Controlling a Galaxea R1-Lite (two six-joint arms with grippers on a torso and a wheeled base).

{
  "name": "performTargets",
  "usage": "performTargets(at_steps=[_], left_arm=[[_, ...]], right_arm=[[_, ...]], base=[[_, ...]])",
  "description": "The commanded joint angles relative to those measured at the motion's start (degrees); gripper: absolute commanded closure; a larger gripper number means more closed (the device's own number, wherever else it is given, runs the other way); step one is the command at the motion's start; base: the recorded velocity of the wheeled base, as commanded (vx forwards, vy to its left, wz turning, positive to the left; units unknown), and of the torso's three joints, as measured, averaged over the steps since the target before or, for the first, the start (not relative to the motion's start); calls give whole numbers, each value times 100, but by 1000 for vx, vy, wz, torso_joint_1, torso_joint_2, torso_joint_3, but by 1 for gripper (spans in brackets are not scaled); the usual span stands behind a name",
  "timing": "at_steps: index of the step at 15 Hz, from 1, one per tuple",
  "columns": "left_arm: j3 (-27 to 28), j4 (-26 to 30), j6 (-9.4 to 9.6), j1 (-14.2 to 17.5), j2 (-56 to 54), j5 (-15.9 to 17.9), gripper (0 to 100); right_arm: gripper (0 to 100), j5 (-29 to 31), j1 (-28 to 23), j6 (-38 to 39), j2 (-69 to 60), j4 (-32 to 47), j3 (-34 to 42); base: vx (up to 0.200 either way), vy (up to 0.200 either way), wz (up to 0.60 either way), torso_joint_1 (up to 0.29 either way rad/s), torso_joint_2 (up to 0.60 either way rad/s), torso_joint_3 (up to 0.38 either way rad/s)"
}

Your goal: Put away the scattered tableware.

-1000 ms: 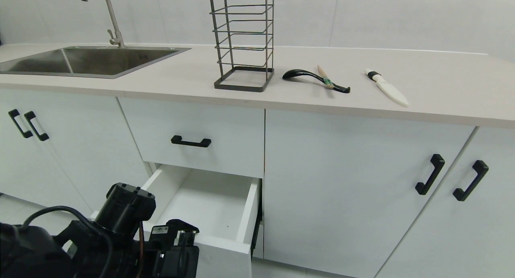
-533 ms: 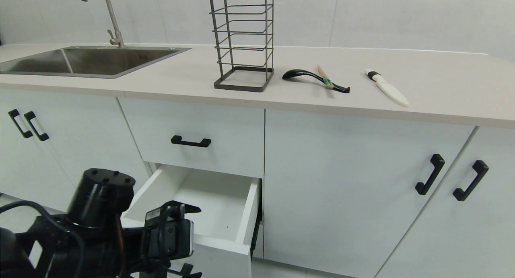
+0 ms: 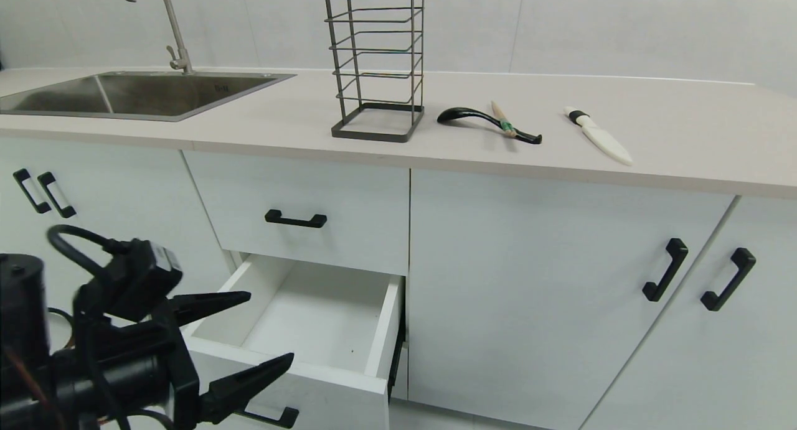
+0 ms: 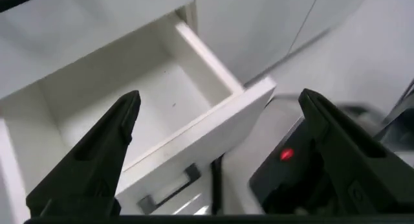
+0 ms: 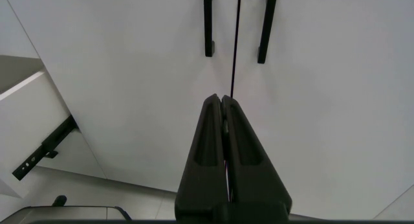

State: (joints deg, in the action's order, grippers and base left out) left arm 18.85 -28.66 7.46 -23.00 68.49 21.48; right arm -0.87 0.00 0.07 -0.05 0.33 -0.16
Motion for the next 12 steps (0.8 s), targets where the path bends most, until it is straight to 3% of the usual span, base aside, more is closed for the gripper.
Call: performTargets(at_steps=[1,2,3,4,5,6,8,10,12], left_arm=[[-478,-614,-245,332,-582,67,0],[-821,-966,-166,490,-907,67,0],[-1146,-1195,80,578,-1259,67,0],[-1384,-1195,484,789,-1698,67,0],[-1463,-1186,616,1017,-1962,84,0],[-1621,-1115,704,1439,-2551,102,0],[-1850,-896,669,1562,-3377,84,0],[-1867,-237,555,1720,-4265,67,0],[-1779,801,458,1861,-5530,40,0]], right_arm=[[100,-1,0,1,5,2,7],[100,-1,0,1,5,2,-2],[100,-1,0,1,5,2,-2],[100,-1,0,1,5,2,-2],[100,-1,0,1,5,2,-2],[100,-1,0,1,5,2,-2],[100,-1,0,1,5,2,-2],[100,-1,0,1,5,2,-2],[100,-1,0,1,5,2,-2]], base=[[0,0,0,0,0,0],[0,0,0,0,0,0],[0,0,0,0,0,0],[0,0,0,0,0,0],[0,0,0,0,0,0],[0,0,0,0,0,0],[0,0,0,0,0,0],[0,0,0,0,0,0],[0,0,0,0,0,0]])
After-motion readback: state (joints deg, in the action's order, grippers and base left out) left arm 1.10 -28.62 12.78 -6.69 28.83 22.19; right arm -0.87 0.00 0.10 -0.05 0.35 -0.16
